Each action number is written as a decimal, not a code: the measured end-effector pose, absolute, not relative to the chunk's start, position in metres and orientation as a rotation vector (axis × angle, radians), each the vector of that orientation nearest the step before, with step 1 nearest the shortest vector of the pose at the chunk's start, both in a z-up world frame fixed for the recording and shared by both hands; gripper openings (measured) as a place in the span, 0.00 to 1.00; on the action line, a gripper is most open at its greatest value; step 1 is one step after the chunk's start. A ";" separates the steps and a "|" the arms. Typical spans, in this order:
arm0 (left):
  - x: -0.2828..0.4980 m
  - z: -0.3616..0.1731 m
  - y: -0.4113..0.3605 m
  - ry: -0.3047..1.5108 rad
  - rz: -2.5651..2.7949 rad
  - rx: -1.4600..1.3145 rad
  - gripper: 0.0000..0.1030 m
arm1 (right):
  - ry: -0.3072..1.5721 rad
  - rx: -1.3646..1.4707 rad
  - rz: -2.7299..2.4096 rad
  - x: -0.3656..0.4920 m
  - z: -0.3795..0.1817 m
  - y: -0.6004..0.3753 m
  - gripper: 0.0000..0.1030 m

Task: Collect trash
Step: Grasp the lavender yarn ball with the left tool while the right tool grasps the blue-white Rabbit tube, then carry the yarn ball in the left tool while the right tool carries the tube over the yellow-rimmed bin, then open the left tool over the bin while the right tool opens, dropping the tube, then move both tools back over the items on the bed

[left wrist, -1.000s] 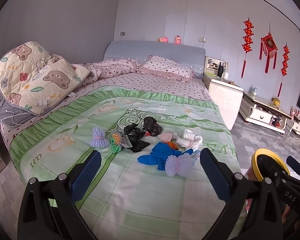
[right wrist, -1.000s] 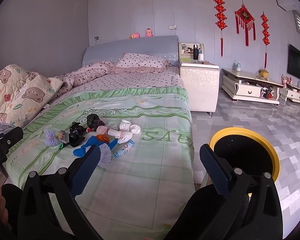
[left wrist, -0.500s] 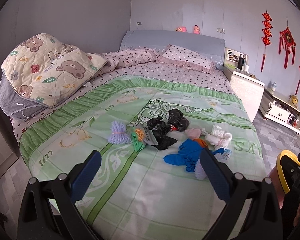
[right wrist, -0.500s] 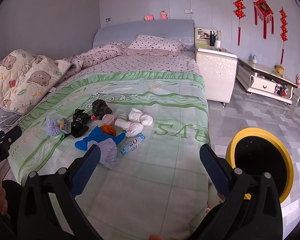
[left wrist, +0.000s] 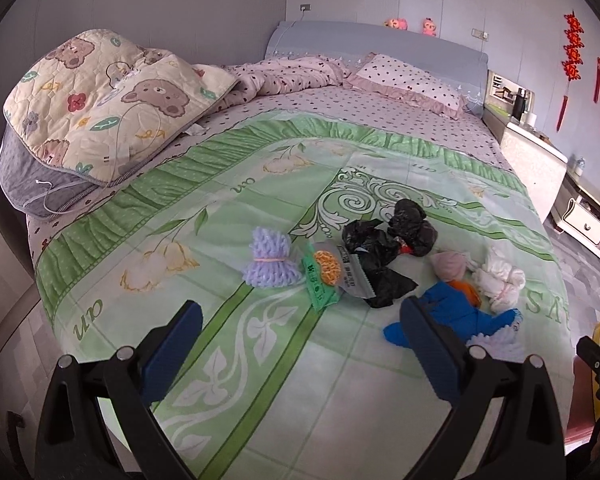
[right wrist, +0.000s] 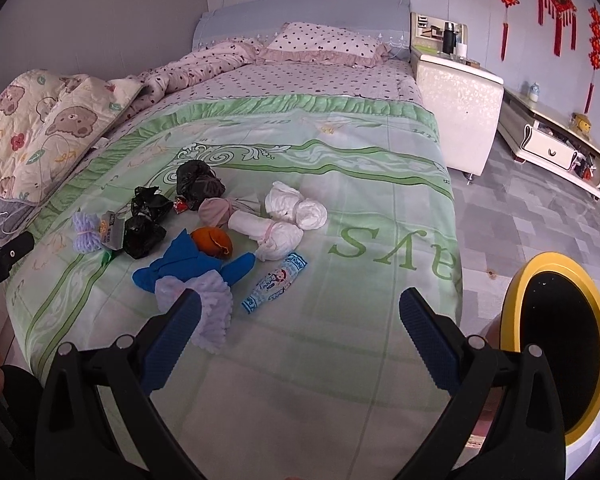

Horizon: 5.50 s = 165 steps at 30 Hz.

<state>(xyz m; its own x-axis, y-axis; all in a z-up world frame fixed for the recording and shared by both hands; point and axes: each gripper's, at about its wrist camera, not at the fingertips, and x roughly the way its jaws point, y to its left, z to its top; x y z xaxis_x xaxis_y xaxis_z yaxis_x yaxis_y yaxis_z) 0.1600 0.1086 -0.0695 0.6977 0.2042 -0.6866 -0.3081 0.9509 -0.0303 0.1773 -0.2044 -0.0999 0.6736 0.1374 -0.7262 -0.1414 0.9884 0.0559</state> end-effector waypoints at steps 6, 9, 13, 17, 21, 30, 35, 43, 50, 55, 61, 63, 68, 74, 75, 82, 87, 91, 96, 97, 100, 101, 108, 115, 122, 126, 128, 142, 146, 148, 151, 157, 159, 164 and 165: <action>0.202 -0.094 0.150 0.834 0.359 -0.162 0.93 | 0.877 -0.025 0.154 0.202 -0.123 -0.197 0.92; 0.224 -0.106 0.173 0.864 0.408 -0.159 0.93 | 0.897 -0.047 0.155 0.214 -0.133 -0.192 0.92; 0.248 -0.115 0.194 0.888 0.431 -0.156 0.93 | 0.922 -0.073 0.149 0.232 -0.145 -0.186 0.92; 0.268 -0.126 0.204 0.922 0.442 -0.132 0.93 | 0.967 -0.081 0.151 0.250 -0.158 -0.180 0.92; 0.282 -0.142 0.216 0.968 0.457 -0.151 0.93 | 0.985 -0.101 0.146 0.261 -0.169 -0.174 0.92; 0.293 -0.158 0.199 0.984 0.371 -0.122 0.93 | 1.026 -0.109 0.166 0.272 -0.188 -0.165 0.76; 0.309 -0.176 0.187 1.052 0.296 -0.062 0.79 | 1.046 -0.096 0.172 0.279 -0.196 -0.165 0.64; 0.316 -0.187 0.170 1.039 0.168 -0.047 0.32 | 1.043 -0.073 0.205 0.281 -0.197 -0.165 0.37; 0.312 -0.188 0.182 1.018 0.137 -0.150 0.27 | 1.060 0.040 0.290 0.284 -0.194 -0.171 0.10; 0.307 -0.184 0.187 1.005 0.141 -0.180 0.27 | 1.030 0.103 0.310 0.281 -0.181 -0.179 0.09; 0.298 -0.172 0.188 0.962 0.131 -0.181 0.27 | 0.972 0.128 0.307 0.270 -0.163 -0.188 0.09; 0.295 -0.167 0.187 0.942 0.133 -0.177 0.27 | 0.944 0.122 0.304 0.266 -0.156 -0.191 0.09; 0.279 -0.143 0.180 0.861 0.137 -0.143 0.26 | 0.868 0.121 0.292 0.255 -0.136 -0.199 0.09; 0.252 -0.106 0.151 0.770 0.097 -0.131 0.27 | 0.792 0.105 0.303 0.233 -0.103 -0.211 0.09; 0.248 -0.100 0.145 0.759 0.086 -0.135 0.26 | 0.781 0.107 0.307 0.228 -0.098 -0.213 0.09; 0.228 -0.059 0.088 0.715 -0.026 -0.146 0.26 | 0.720 0.117 0.309 0.193 -0.057 -0.241 0.09; 0.220 -0.040 0.053 0.706 -0.083 -0.167 0.26 | 0.684 0.113 0.295 0.171 -0.033 -0.263 0.09; 0.212 -0.027 0.012 0.693 -0.154 -0.125 0.27 | 0.648 0.098 0.270 0.151 -0.017 -0.284 0.09; 0.208 -0.018 -0.038 0.689 -0.259 -0.106 0.27 | 0.620 0.099 0.220 0.130 0.001 -0.319 0.09; 0.207 -0.015 -0.050 0.686 -0.285 -0.101 0.27 | 0.616 0.099 0.211 0.127 0.003 -0.325 0.09; 0.205 -0.011 -0.081 0.682 -0.348 -0.084 0.27 | 0.600 0.101 0.175 0.117 0.011 -0.345 0.09; 0.204 -0.010 -0.091 0.684 -0.369 -0.083 0.27 | 0.597 0.104 0.165 0.114 0.013 -0.353 0.09; 0.203 -0.005 -0.154 0.691 -0.474 -0.035 0.27 | 0.581 0.138 0.081 0.096 0.022 -0.406 0.09; 0.205 -0.008 -0.217 0.710 -0.554 0.010 0.27 | 0.587 0.158 -0.014 0.080 0.018 -0.466 0.10; 0.206 -0.026 -0.285 0.763 -0.648 0.046 0.27 | 0.610 0.195 -0.080 0.074 0.001 -0.512 0.10; 0.210 -0.040 -0.323 0.797 -0.679 0.070 0.27 | 0.636 0.235 -0.099 0.076 -0.015 -0.539 0.10; 0.215 -0.049 -0.337 0.822 -0.688 0.078 0.27 | 0.654 0.254 -0.114 0.080 -0.024 -0.550 0.10; 0.225 -0.096 -0.380 0.938 -0.706 0.103 0.38 | 0.726 0.369 -0.182 0.078 -0.073 -0.609 0.24; 0.225 -0.093 -0.378 0.938 -0.688 0.093 0.51 | 0.722 0.376 -0.203 0.074 -0.074 -0.614 0.32; 0.226 -0.092 -0.375 0.939 -0.683 0.079 0.54 | 0.723 0.385 -0.210 0.072 -0.073 -0.616 0.32; 0.225 -0.089 -0.367 0.932 -0.668 0.079 0.54 | 0.717 0.386 -0.220 0.066 -0.070 -0.614 0.32; 0.229 -0.078 -0.338 0.909 -0.625 0.054 0.55 | 0.706 0.366 -0.197 0.064 -0.059 -0.597 0.32; 0.230 -0.072 -0.327 0.898 -0.609 0.044 0.58 | 0.700 0.354 -0.182 0.065 -0.054 -0.587 0.32; 0.234 -0.054 -0.290 0.861 -0.558 0.021 0.60 | 0.675 0.323 -0.129 0.072 -0.036 -0.554 0.40; 0.234 -0.051 -0.283 0.855 -0.548 0.016 0.60 | 0.669 0.314 -0.116 0.074 -0.032 -0.546 0.41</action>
